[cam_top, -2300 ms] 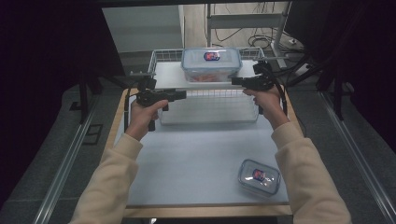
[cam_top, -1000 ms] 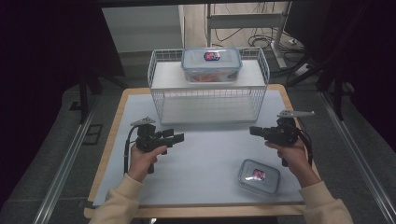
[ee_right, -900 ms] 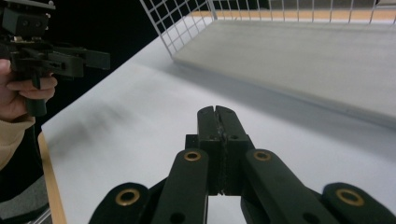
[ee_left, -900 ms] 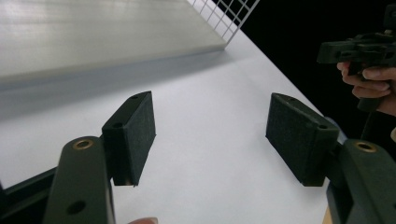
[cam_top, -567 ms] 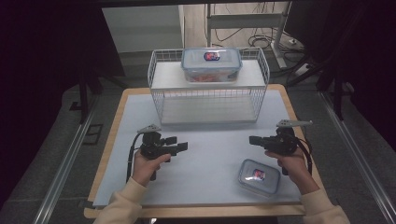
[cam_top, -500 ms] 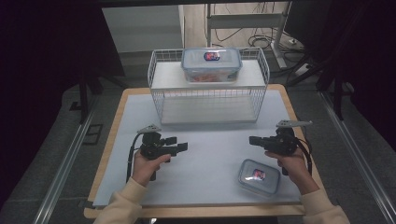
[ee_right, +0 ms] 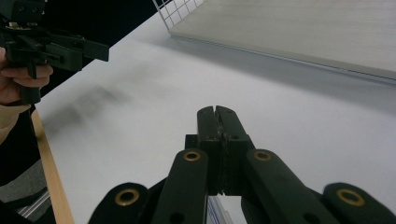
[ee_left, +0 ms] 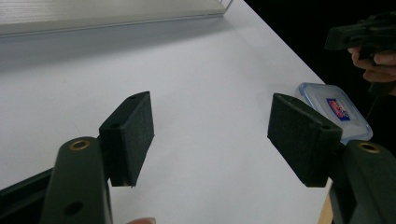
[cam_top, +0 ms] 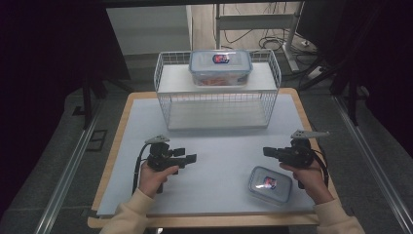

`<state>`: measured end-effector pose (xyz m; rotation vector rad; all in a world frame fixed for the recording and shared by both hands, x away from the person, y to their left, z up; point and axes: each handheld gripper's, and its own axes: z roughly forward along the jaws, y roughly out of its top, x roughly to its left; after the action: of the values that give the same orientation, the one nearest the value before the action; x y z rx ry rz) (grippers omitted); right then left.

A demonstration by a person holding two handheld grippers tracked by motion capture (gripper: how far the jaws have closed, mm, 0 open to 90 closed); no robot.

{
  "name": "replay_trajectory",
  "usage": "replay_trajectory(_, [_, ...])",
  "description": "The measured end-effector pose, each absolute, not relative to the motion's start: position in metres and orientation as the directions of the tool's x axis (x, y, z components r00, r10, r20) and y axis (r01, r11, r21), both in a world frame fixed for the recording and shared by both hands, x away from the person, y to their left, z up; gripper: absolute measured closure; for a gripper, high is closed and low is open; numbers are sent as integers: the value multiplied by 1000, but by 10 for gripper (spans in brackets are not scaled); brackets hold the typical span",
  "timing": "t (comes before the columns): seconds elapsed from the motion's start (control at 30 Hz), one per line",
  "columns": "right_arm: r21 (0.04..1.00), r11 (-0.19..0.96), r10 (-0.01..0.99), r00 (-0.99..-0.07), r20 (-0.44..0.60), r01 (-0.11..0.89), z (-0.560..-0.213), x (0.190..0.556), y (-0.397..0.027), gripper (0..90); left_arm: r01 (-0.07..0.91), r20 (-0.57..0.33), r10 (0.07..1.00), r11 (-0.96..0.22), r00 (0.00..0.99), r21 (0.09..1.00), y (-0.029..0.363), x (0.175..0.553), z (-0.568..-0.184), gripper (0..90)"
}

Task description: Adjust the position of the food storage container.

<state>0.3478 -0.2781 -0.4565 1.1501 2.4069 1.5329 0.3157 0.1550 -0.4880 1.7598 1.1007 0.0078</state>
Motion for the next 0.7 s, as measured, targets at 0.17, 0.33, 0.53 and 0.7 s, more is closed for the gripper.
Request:
replay_trajectory(0.17, [807, 230, 619, -722, 310, 543, -454, 342, -280, 886, 666, -455, 674, -74, 582, 742, 156, 311, -490, 308])
replay_trajectory(0.33, [805, 244, 632, -718, 291, 541, -454, 323, -291, 881, 674, -452, 678, -88, 580, 733, 154, 311, -495, 306])
replay_trajectory(0.53, [798, 240, 668, -691, 278, 553, -459, 294, -318, 890, 677, -447, 683, -97, 578, 729, 155, 312, -498, 306])
replay_trajectory(0.7, [776, 224, 712, -642, 283, 590, -473, 270, -342, 891, 684, -452, 685, -94, 572, 723, 155, 314, -499, 306])
